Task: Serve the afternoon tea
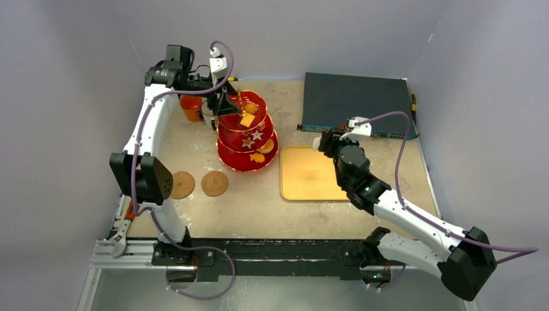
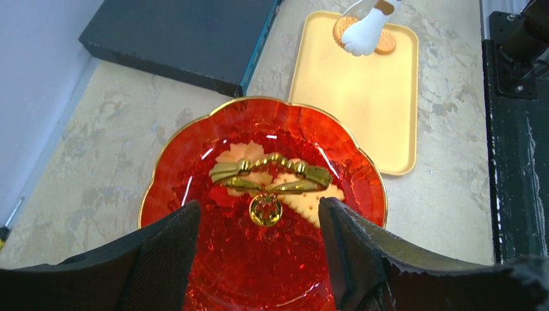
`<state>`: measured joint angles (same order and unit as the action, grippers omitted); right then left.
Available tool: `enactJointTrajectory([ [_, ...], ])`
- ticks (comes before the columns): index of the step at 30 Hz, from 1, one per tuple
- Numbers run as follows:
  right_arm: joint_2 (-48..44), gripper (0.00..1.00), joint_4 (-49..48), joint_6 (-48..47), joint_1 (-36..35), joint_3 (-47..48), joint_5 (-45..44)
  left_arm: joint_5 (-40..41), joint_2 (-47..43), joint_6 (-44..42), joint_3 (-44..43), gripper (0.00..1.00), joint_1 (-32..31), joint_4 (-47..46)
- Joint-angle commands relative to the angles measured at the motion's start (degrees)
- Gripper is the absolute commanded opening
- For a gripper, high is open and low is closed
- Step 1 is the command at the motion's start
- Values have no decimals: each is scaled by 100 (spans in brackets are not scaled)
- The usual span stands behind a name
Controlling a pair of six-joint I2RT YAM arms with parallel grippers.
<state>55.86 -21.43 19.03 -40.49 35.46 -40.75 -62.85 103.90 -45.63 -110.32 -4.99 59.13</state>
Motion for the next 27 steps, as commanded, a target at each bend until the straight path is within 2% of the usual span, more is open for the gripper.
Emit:
enactJointTrajectory([
  [1, -2, 38, -168, 10, -34, 268, 67, -522, 57, -177, -335, 67, -29, -279],
  [12, -55, 37, -125, -1, -35, 304, 124, -658, 240, -151, -436, 61, -163, -617],
  [16, -54, 37, -114, 13, -30, 298, 146, -705, 232, -148, -476, 55, -216, -667],
  [23, -34, 36, -141, 28, -36, 283, 179, -674, 117, -133, -474, 39, -307, -675],
  [27, -22, 36, -157, 44, -29, 280, 203, -583, -12, -74, -389, 34, -353, -751],
])
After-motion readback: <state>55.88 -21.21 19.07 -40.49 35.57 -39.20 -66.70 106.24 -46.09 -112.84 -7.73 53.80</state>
